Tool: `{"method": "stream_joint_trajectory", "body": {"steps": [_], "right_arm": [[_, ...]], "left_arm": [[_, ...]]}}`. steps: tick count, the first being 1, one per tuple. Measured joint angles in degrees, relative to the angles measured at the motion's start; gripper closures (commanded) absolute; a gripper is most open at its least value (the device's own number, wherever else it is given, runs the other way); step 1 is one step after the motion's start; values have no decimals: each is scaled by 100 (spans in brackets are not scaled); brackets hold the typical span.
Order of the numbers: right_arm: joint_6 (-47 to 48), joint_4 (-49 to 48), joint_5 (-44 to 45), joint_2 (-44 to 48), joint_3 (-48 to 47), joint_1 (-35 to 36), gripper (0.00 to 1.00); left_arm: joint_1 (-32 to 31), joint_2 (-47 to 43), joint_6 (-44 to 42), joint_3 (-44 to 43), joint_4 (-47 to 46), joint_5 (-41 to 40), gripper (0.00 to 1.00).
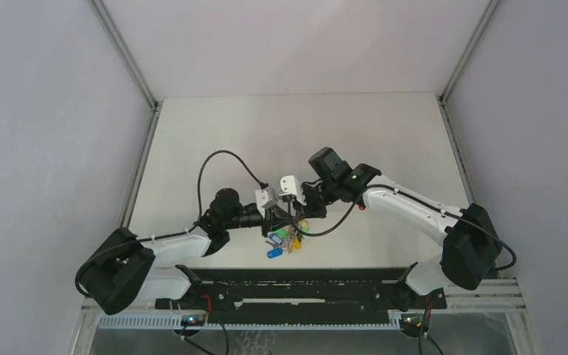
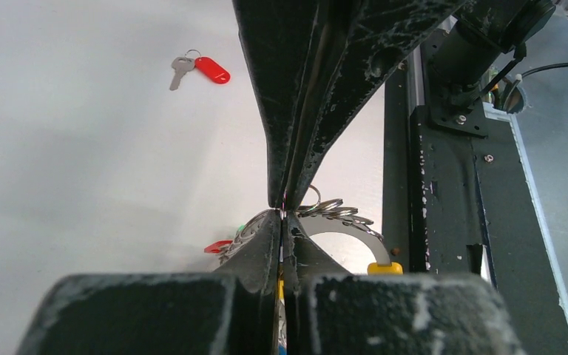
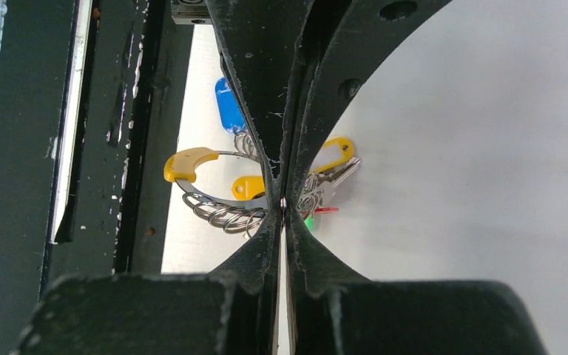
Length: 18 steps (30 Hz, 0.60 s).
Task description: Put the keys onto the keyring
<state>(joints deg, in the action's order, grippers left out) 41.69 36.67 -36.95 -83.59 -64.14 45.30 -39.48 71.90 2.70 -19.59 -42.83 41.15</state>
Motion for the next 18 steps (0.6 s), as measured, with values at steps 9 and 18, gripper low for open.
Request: {"method": "stream_joint_trajectory", "body": {"steps": [9,18], "right_arm": [[-422,-68,151,181,0,2,83],[-1377,-297,455,1067,264,-184,73]], "left_arm": [[-50,-188,26,9,33,-260,100],[-52,-509,17,68,-37,-688,100]]}}
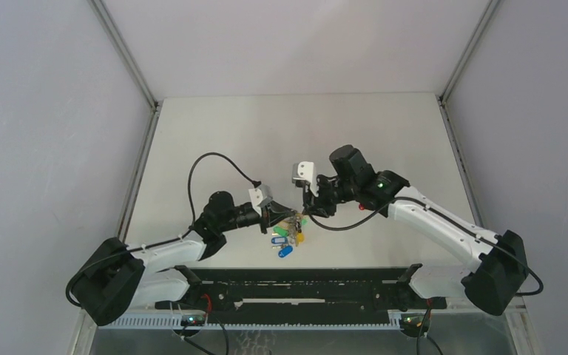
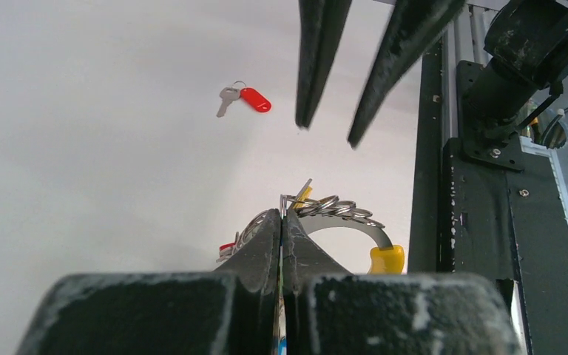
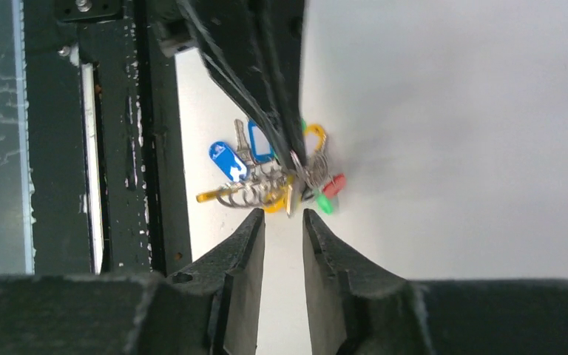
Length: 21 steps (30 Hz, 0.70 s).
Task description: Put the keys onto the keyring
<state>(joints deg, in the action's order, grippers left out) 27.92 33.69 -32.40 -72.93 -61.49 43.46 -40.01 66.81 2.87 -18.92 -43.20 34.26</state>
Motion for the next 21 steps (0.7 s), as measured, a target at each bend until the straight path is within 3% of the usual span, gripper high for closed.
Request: {"method": "stream_joint_trajectory", "body": {"steps": [8,14,21], "right_arm": [[-1478,-981,-361,358,763,-728,70],[-2284,-1652,-649,116,894,-796,73],[-2785,-1882,-271,-79,898,-660,72]], "left_arm": [[0,354,450,396,-1082,-120,100],[0,1056,988,424,-2087,-120,100],[0,1128,1106,424,-2122,-313,100]]}}
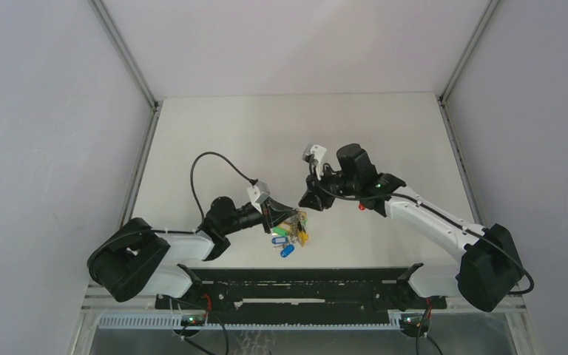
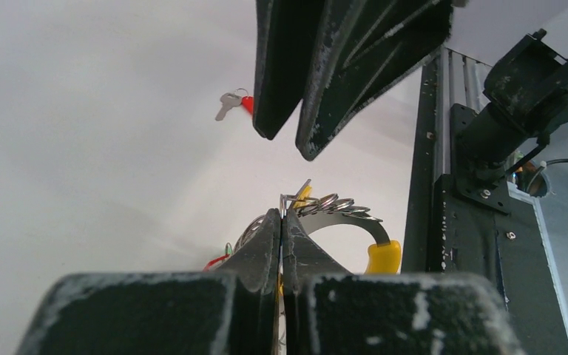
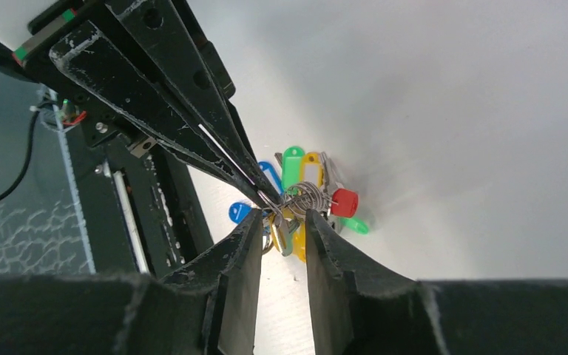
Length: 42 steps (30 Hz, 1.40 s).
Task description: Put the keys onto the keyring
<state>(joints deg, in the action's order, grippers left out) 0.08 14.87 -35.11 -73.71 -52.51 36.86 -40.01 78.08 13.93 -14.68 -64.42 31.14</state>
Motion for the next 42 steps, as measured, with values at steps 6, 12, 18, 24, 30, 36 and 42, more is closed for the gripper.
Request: {"method": "stream_joint_trajectory", "body": {"steps": [6,12,18,24,30,36,42], "right_arm": [[-83,107,704,0,0,450,70],[-146,168,1091,-2,0,756,72],[-160,164,1353,-81,-2,907,81],[-138,236,1473,-234,-50,909,92],[-83,306,1491,-251,-90,911,98],[39,424,1390,-256,-149,916,100],[168,588,1174,-260,-151,916,100]], "left_arm": [[0,-133,-4,0,313,-153,100],[-2,-166,7,0,522,-256,100],[-52,-389,-4,-17,946,-321,100],[-74,-592,-15,-17,1239,-411,100],[-76,-750,-9,-17,1462,-483,100],[-76,-872,74,-17,1515,-605,100],[-61,-872,363,-17,1263,-750,100]]}}
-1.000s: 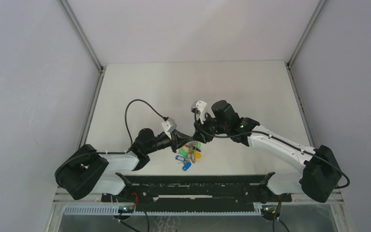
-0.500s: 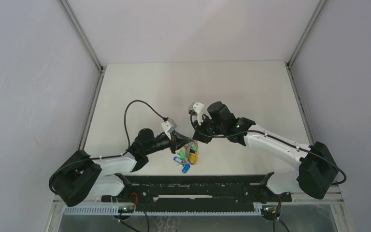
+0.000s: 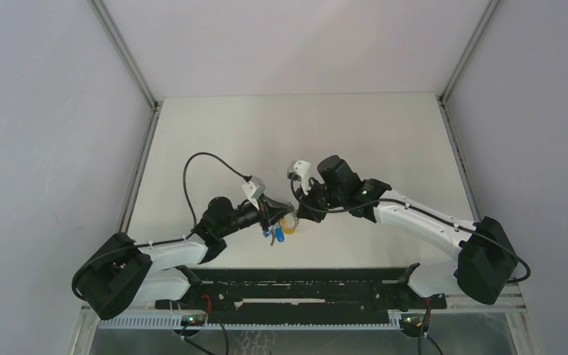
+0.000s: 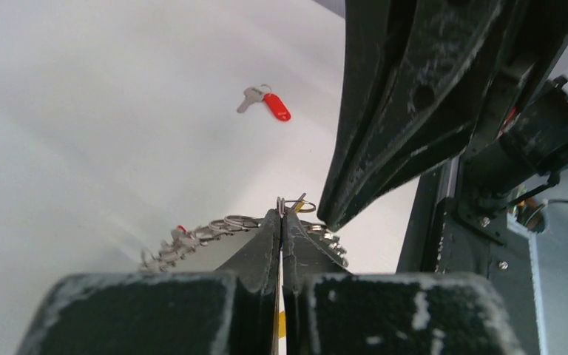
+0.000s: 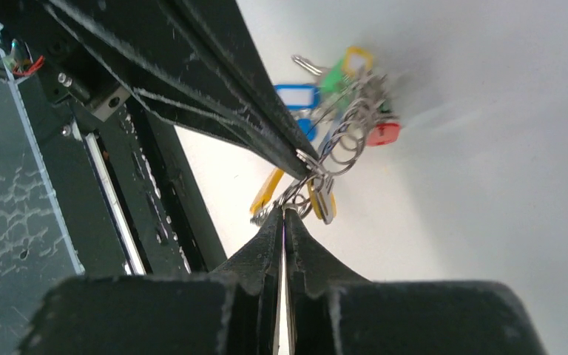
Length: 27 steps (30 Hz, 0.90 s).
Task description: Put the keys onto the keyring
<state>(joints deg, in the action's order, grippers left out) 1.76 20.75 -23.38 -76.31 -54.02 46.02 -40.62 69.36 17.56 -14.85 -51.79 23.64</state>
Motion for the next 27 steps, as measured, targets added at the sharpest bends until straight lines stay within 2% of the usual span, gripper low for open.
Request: {"method": "stream_joint_trajectory", "body": {"steps": [7,11,14,20,27], "right_arm": [[181,278,-111,2,0,-15,100],[262,321,-122,114,11,-74,82],[354,256,-131,511,118,-129,75],[533,-96,-28,1305,354,-164,73],[619,-472,201,1132,374,-127,73]], "left_arm": [[90,-26,291,0,-476,31,100],[90,-37,293,0,-601,94,100],[90,-37,293,0,-627,118,100],[90,42,289,0,-796,249,100],[90,240,291,0,-1014,409,100]]}}
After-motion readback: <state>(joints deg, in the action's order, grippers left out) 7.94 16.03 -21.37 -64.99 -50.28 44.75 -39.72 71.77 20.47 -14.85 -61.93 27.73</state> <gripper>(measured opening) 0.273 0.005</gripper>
